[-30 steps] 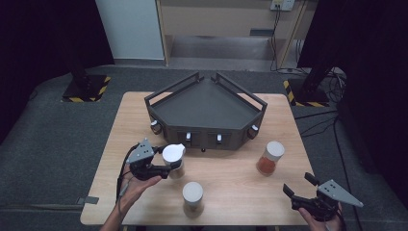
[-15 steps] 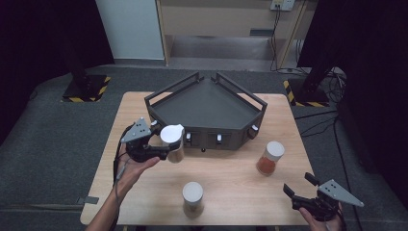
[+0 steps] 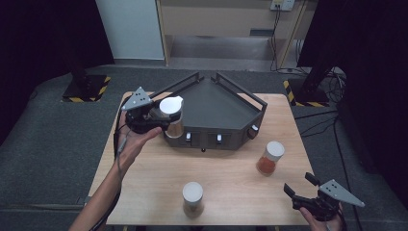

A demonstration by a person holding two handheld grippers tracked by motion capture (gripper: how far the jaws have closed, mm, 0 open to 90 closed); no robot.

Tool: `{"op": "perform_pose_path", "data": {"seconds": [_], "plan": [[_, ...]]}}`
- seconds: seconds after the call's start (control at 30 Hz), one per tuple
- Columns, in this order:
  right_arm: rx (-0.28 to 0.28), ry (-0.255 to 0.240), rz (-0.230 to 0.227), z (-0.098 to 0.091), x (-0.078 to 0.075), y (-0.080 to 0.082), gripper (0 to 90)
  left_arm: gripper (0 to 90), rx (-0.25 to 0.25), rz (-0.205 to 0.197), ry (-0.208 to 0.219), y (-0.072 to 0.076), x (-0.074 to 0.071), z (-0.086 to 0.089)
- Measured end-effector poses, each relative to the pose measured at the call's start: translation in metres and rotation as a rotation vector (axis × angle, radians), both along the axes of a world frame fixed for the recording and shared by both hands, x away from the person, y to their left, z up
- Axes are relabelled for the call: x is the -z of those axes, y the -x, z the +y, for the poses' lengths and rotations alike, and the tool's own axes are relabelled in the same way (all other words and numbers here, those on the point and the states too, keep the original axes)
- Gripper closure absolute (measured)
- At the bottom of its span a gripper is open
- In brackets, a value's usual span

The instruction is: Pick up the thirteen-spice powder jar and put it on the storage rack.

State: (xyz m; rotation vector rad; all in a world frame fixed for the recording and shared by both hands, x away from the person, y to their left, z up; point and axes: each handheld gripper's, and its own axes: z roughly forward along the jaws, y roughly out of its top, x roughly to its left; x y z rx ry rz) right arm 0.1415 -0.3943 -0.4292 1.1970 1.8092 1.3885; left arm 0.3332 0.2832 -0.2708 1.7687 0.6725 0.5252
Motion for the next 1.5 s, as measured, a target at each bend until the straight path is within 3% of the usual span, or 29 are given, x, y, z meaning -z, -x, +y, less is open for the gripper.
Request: {"op": "perform_pose_path", "data": {"seconds": [0.2,0.4,0.57,0.73,1.0,1.1,1.5], "plan": [[0.0,-0.005,0.001,-0.001,0.0,0.0,6.3,30.3,-0.054,0.0,-0.02,-0.019,-0.014,-0.013],[0.0,-0.013,0.001,-0.002,0.001,0.0,6.4,30.2,-0.117,0.008,-0.025,-0.038,-0.017,-0.022],[-0.001,-0.02,0.003,-0.003,0.002,-0.001,6.4,30.3,-0.174,0.019,0.018,-0.051,-0.006,-0.025],[-0.002,-0.024,0.002,-0.004,0.002,0.0,6.4,30.3,-0.196,0.025,0.033,-0.064,0.007,-0.029],[-0.001,-0.032,0.003,-0.005,0.003,0.0,6.4,30.3,-0.246,0.046,0.013,-0.076,0.018,-0.037],[-0.003,-0.035,0.004,-0.006,0.003,0.0,6.5,30.3,-0.266,0.048,-0.015,-0.077,0.02,-0.04],[-0.003,-0.042,0.004,-0.007,0.003,0.0,6.4,30.2,-0.288,0.078,0.001,-0.081,0.032,-0.038]]}}
